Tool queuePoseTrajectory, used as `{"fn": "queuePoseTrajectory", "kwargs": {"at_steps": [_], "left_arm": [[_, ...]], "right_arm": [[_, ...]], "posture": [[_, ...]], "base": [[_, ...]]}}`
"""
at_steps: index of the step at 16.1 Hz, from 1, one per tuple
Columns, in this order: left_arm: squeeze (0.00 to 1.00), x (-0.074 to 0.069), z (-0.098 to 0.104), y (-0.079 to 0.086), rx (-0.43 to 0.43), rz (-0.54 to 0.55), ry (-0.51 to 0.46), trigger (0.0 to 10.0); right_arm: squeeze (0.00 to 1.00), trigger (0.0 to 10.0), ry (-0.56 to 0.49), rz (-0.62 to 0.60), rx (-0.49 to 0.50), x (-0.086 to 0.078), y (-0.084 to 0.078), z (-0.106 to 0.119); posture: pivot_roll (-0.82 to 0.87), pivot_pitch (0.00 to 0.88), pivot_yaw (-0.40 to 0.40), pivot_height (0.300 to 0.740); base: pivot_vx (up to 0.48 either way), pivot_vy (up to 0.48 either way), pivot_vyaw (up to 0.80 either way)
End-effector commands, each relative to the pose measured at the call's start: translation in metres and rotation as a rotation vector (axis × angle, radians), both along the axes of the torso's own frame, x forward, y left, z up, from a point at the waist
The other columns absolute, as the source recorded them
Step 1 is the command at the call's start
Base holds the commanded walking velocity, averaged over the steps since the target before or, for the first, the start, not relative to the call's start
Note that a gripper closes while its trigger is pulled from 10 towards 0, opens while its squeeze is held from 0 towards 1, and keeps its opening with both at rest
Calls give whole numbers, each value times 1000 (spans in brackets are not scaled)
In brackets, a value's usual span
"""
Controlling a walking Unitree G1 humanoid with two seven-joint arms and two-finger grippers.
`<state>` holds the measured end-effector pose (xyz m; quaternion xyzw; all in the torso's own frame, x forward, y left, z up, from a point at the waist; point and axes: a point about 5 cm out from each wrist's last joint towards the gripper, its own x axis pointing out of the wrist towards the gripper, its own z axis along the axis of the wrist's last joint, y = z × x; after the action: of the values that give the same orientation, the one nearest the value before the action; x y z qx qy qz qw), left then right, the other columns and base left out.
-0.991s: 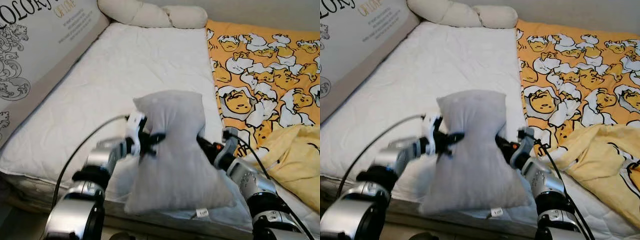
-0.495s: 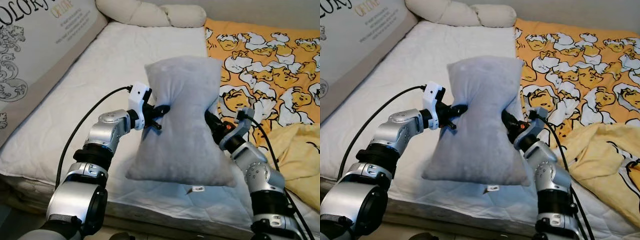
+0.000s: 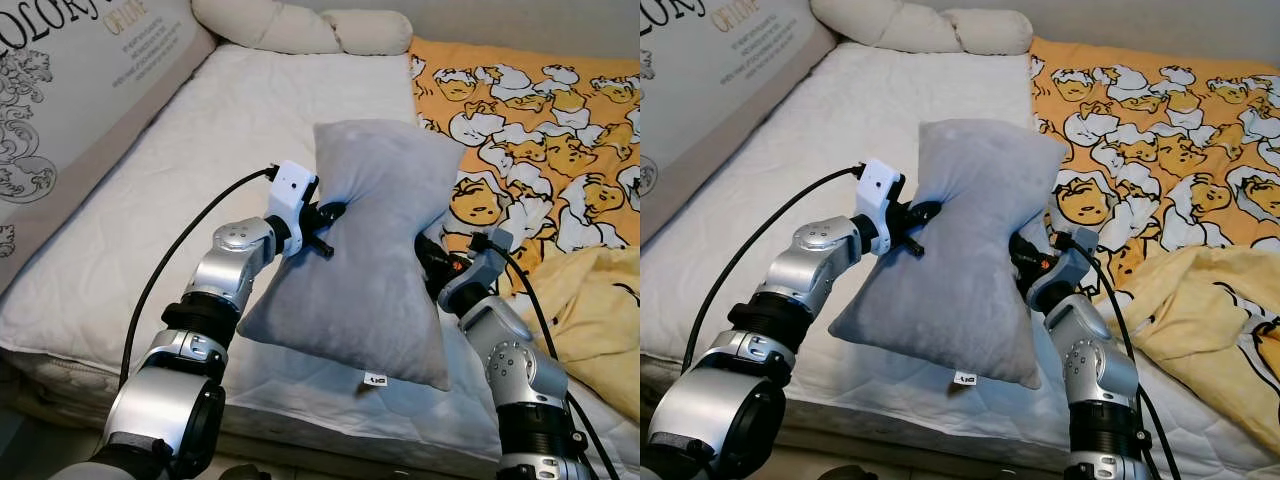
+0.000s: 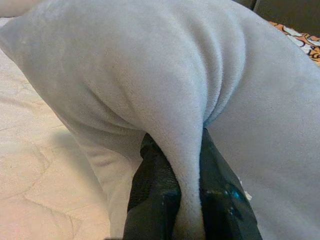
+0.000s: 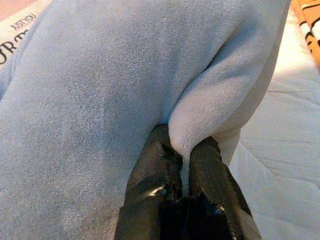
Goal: Clean up the room
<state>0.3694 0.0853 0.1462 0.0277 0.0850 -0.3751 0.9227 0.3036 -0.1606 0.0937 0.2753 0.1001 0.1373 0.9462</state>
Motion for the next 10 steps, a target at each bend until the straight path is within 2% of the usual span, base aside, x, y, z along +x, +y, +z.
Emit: {"fn": "queuePoseTrajectory", "kwargs": {"at_steps": [1, 4, 10], "left_arm": [[0, 0, 7, -5, 5, -16, -45, 10000], [0, -1, 4, -4, 18, -8, -45, 10000], [0, -3, -2, -4, 50, 18, -45, 10000]], "right_arm": [[0, 10000, -22, 12, 13, 1, 6, 7], [0, 10000, -17, 5, 17, -2, 8, 7], [0, 10000, -6, -37, 10, -5, 13, 4]], "posture": [[-34, 0, 14, 740], [-32, 0, 18, 740], [-31, 0, 27, 740]], "base": [[0, 409, 0], [0, 416, -571], [0, 419, 0]]}}
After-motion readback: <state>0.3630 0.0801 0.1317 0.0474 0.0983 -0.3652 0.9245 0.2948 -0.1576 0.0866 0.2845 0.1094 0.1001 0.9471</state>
